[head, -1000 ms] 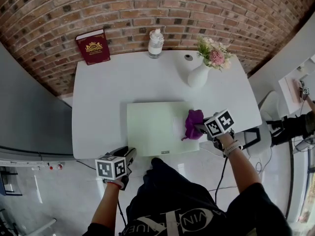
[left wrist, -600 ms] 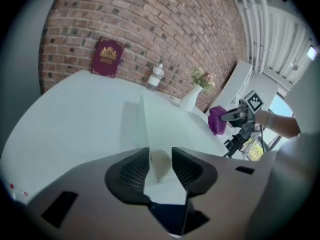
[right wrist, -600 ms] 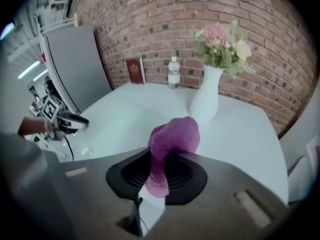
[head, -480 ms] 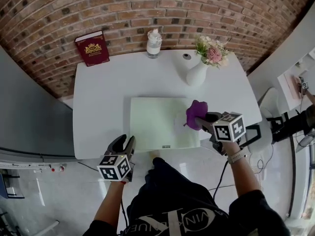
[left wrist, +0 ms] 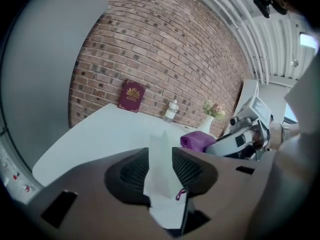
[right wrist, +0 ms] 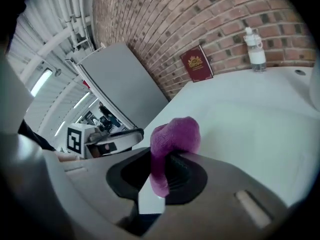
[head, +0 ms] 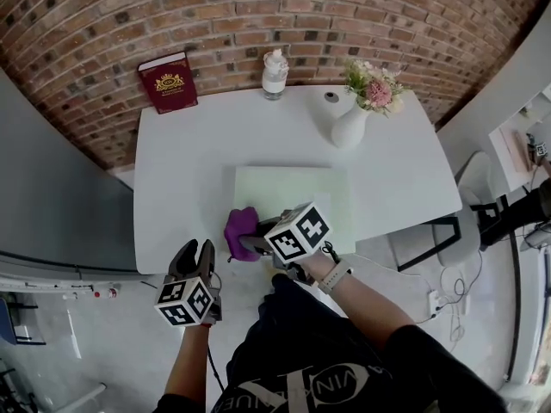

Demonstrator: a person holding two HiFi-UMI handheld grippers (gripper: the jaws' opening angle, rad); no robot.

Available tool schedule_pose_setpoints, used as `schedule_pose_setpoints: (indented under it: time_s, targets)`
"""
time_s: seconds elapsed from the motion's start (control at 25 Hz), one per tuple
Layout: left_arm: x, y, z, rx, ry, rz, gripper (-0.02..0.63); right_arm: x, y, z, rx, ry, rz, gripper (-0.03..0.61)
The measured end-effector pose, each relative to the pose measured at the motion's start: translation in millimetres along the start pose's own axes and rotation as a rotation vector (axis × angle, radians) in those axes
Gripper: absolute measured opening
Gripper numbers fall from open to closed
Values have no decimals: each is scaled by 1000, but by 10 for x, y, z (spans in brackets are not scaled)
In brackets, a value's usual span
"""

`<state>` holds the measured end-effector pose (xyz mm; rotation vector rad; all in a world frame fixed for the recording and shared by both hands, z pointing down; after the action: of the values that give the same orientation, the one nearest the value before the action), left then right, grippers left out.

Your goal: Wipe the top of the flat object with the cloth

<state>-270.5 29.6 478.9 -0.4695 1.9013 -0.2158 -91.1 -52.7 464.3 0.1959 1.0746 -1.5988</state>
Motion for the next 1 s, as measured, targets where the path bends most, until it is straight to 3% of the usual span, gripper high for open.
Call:
schedule_pose_setpoints:
  time_s: [0.2, 0.56, 0.84, 1.0]
  targets:
    - [-87, 170, -46, 6, -19, -20, 141, -96, -335, 118, -119, 140, -165, 59]
    - [-154, 137, -22, -20, -50, -56, 141, -200, 37, 266, -172, 62, -137, 58]
    - [-294, -177, 327, -125, -123, -199, 173, -390, 406, 371, -239, 16, -116, 58]
    - [-412, -389, 425, -103, -197, -319, 186, -514, 631, 452, -286, -27, -80, 60]
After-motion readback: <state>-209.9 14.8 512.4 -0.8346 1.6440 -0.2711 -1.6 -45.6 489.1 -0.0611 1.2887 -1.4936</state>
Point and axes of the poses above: the fingertips, and each gripper's own axes: y backward along the fingers, z to its right, x out of its top, the point moved 8 cm from there along y, backward along the fingers, and after that the axes turned 5 degrees about z, right-handed, at the moved point
